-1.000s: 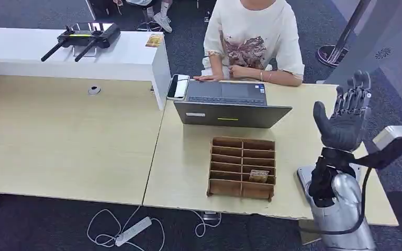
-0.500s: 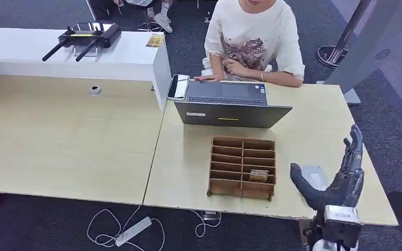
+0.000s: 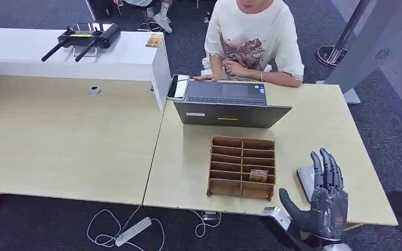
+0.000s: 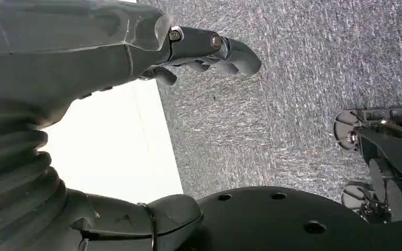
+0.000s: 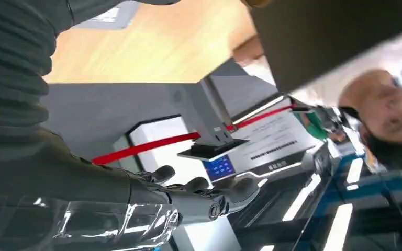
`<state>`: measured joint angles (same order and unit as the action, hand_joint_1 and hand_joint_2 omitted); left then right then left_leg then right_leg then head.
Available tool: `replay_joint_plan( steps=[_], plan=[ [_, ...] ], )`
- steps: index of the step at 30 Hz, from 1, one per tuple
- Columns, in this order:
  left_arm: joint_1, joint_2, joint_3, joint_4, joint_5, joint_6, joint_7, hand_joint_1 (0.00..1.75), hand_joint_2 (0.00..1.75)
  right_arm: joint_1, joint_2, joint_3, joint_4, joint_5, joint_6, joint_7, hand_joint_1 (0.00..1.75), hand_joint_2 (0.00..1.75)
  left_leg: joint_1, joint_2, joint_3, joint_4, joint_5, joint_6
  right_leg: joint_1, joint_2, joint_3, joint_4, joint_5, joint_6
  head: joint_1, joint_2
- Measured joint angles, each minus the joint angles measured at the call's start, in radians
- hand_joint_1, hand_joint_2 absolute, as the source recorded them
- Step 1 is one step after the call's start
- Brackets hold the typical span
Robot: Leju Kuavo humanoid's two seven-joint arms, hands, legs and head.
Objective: Pass the card to the sensor for recognition and then transmit it.
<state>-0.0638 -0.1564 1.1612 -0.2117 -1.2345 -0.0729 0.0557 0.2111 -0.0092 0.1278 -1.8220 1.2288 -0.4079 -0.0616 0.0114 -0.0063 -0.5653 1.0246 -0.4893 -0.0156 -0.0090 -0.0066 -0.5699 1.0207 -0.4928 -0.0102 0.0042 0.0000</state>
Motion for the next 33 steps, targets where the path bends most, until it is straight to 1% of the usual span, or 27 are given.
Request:
replay_joint_plan(
  steps=[3,6,13,19,26,33],
  plan=[
    [0.0,0.0,0.0,0.0,-0.001,0.0,0.0,0.0,1.75,-0.001,0.0,0.014,0.002,0.093,0.043,0.062,0.0,1.75,0.0,0.0,0.0,0.0,0.0,0.0,0.0,0.0,0.0,0.0,0.0,0.0,0.0,0.0],
    [0.0,0.0,0.0,0.0,-0.002,-0.001,0.0,0.0,1.75,-0.007,0.0,0.03,0.003,0.12,0.092,0.097,0.0,1.75,0.0,0.0,0.0,0.0,0.0,0.0,0.0,0.0,0.0,0.0,0.0,0.0,0.0,0.0],
    [-0.001,0.005,0.0,0.0,-0.003,-0.003,0.005,0.0,1.75,-0.046,-0.01,0.073,0.021,0.144,0.21,0.113,0.0,1.75,0.0,0.0,0.0,0.0,0.0,0.0,0.0,0.0,0.0,0.0,0.0,0.0,0.0,0.0],
    [-0.001,0.006,0.0,0.0,-0.001,-0.008,0.007,0.0,1.75,-0.095,-0.043,0.102,0.053,0.151,0.299,0.134,0.0,1.75,0.0,0.0,0.0,0.0,0.0,0.0,0.0,0.0,0.0,0.0,0.0,0.0,0.0,0.0],
    [-0.001,0.009,0.0,0.0,-0.002,-0.01,0.006,0.0,1.75,-0.149,-0.085,0.123,0.102,0.129,0.352,0.154,0.0,1.75,0.0,0.0,0.0,0.0,0.0,0.0,0.0,0.0,0.0,0.0,0.0,0.0,0.0,0.0],
    [-0.002,0.011,0.0,0.0,-0.005,-0.012,0.006,0.0,1.75,-0.187,-0.115,0.133,0.14,0.111,0.364,0.157,0.0,1.75,0.0,0.0,0.0,0.0,0.0,0.0,0.0,0.0,0.0,0.0,0.0,0.0,0.0,0.0]
  ],
)
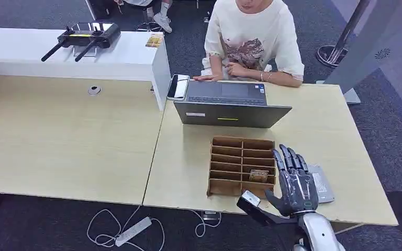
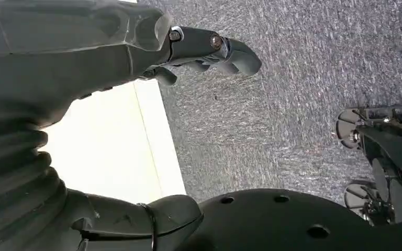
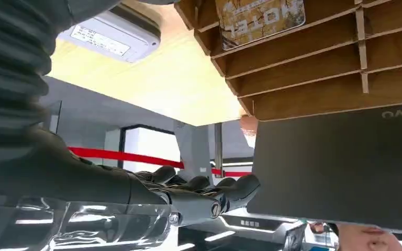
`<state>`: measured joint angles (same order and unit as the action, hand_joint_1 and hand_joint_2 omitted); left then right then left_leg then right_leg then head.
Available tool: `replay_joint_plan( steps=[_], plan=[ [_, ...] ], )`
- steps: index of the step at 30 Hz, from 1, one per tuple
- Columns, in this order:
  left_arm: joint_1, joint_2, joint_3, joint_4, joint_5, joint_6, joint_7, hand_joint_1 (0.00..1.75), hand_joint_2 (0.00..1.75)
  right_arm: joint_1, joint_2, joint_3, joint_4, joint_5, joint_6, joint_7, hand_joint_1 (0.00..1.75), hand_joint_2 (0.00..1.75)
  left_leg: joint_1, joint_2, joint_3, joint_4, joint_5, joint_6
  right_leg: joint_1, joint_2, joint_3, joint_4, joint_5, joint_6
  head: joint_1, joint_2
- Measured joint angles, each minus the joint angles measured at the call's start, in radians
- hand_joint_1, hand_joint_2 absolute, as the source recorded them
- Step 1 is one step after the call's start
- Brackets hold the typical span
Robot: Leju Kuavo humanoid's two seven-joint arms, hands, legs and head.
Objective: Pass the card to the sensor for recognition and then transmit it.
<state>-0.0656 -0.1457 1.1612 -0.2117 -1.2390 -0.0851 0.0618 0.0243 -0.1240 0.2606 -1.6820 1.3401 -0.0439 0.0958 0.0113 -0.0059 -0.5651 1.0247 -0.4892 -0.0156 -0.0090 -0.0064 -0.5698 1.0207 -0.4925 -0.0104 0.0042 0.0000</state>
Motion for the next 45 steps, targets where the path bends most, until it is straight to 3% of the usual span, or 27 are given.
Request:
replay_joint_plan(
  steps=[45],
  plan=[
    [0.001,-0.003,-0.004,0.0,-0.023,-0.008,-0.018,0.0,1.75,-0.065,-0.018,0.045,0.158,-0.035,0.002,0.009,0.02,1.75,0.0,0.0,0.0,0.0,0.0,0.0,0.0,0.0,0.0,0.0,0.0,0.0,0.0,0.0]
  ],
)
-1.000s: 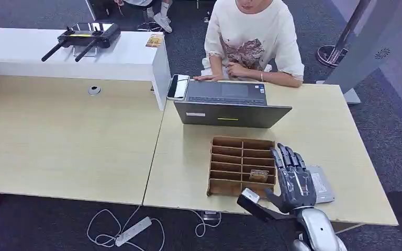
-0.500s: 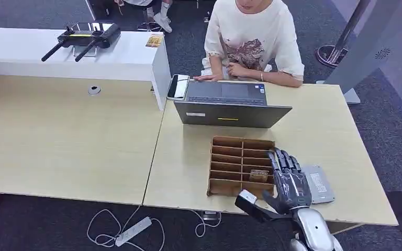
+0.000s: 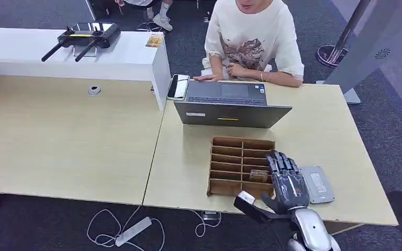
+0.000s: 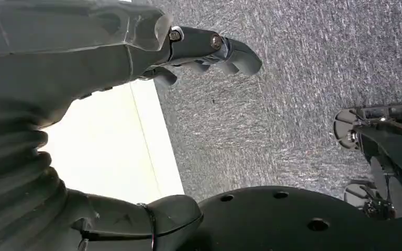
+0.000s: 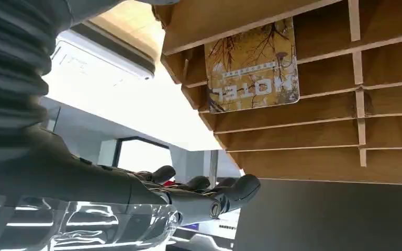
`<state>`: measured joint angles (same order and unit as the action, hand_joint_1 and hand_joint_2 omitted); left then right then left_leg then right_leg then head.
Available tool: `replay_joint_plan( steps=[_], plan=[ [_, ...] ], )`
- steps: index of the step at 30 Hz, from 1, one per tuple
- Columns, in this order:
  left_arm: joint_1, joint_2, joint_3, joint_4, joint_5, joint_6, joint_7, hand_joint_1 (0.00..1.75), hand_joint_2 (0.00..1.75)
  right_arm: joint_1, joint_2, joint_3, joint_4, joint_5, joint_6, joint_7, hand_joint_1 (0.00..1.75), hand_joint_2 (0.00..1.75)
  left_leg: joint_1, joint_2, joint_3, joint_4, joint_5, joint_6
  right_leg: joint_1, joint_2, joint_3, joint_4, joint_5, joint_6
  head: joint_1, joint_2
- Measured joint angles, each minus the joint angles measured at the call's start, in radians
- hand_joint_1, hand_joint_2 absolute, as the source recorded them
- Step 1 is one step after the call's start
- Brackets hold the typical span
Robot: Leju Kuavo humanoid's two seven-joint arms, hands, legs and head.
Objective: Pass the card to the sensor for recognition and then transmit it.
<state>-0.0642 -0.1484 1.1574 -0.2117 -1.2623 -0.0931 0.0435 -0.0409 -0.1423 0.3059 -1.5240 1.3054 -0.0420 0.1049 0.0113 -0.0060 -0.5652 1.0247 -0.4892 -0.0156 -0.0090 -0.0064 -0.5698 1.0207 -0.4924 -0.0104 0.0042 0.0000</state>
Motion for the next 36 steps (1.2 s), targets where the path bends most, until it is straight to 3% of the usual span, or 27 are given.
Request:
replay_joint_plan(
  steps=[11,36],
  plan=[
    [0.0,0.0,0.0,0.0,0.0,-0.001,-0.003,0.0,1.75,0.0,0.0,0.002,0.004,0.002,-0.001,0.008,0.1,1.75,0.0,0.0,0.0,0.0,0.0,0.0,0.0,0.0,0.0,0.0,0.0,0.0,0.0,0.0],
    [0.0,0.0,0.0,0.0,-0.002,-0.001,-0.003,0.0,1.75,-0.001,0.0,0.002,0.008,0.002,-0.001,0.009,0.07,1.75,0.0,0.0,0.0,0.0,0.0,0.0,0.0,0.0,0.0,0.0,0.0,0.0,0.0,0.0]
  ],
)
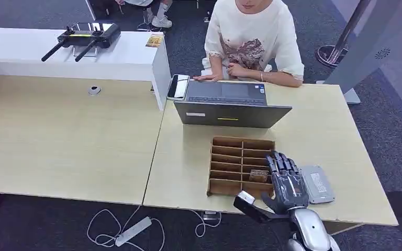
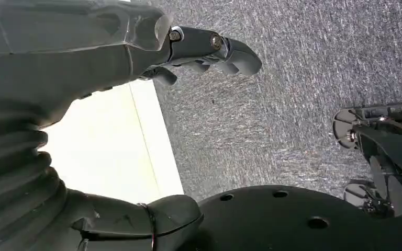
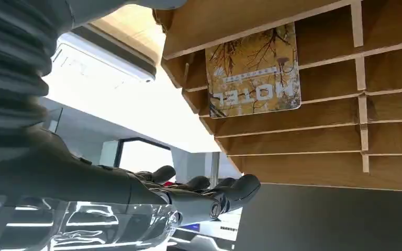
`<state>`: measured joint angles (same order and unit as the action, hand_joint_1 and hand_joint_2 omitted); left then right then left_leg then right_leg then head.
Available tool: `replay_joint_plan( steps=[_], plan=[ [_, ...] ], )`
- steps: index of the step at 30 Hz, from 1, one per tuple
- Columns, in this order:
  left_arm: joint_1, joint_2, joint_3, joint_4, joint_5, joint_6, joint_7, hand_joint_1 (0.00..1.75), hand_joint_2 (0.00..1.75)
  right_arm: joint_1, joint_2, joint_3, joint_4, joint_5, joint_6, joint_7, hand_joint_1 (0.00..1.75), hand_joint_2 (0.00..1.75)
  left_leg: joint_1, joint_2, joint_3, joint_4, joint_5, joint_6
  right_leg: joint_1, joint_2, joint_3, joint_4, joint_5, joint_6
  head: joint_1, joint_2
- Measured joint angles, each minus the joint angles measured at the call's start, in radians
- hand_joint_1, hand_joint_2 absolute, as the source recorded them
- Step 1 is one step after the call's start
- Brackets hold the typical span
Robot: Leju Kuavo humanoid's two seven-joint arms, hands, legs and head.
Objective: Pass the card to the sensor for recognition and then transmit it.
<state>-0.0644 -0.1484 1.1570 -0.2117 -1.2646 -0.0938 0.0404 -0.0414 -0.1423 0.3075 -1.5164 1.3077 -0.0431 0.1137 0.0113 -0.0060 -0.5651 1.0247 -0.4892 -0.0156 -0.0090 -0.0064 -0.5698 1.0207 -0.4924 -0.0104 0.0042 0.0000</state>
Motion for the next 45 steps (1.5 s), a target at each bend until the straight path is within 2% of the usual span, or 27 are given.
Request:
replay_joint_plan(
  steps=[10,31,38,41,42,45],
  plan=[
    [0.0,0.0,-0.006,0.0,-0.005,-0.001,0.0,0.0,1.75,-0.001,0.0,0.0,0.011,0.0,0.0,0.0,0.05,1.75,0.0,0.0,0.0,0.0,0.0,0.0,0.0,0.0,0.0,0.0,0.0,0.0,0.0,0.0],
    [0.0,0.002,-0.019,0.0,-0.015,-0.009,0.0,0.0,1.75,-0.002,0.0,0.002,0.035,-0.002,0.0,-0.009,0.16,1.75,0.0,0.0,0.0,0.0,0.0,0.0,0.0,0.0,0.0,0.0,0.0,0.0,0.0,0.0],
    [0.0,0.002,-0.019,0.0,-0.018,-0.01,0.0,0.0,1.75,-0.004,0.0,0.003,0.038,-0.002,0.0,-0.01,0.07,1.75,0.0,0.0,0.0,0.0,0.0,0.0,0.0,0.0,0.0,0.0,0.0,0.0,0.0,0.0],
    [0.0,0.003,-0.019,0.0,-0.019,-0.011,0.0,0.0,1.75,-0.004,0.0,0.005,0.039,-0.003,0.001,-0.01,0.14,1.75,0.0,0.0,0.0,0.0,0.0,0.0,0.0,0.0,0.0,0.0,0.0,0.0,0.0,0.0],
    [0.0,0.003,-0.019,0.0,-0.019,-0.012,0.001,0.0,1.75,-0.004,0.0,0.005,0.04,-0.003,0.002,-0.01,0.23,1.75,0.0,0.0,0.0,0.0,0.0,0.0,0.0,0.0,0.0,0.0,0.0,0.0,0.0,0.0],
    [0.0,0.004,-0.019,0.0,-0.019,-0.012,0.001,0.0,1.75,-0.004,0.0,0.007,0.04,-0.004,0.004,-0.009,0.26,1.75,0.0,0.0,0.0,0.0,0.0,0.0,0.0,0.0,0.0,0.0,0.0,0.0,0.0,0.0]
  ],
)
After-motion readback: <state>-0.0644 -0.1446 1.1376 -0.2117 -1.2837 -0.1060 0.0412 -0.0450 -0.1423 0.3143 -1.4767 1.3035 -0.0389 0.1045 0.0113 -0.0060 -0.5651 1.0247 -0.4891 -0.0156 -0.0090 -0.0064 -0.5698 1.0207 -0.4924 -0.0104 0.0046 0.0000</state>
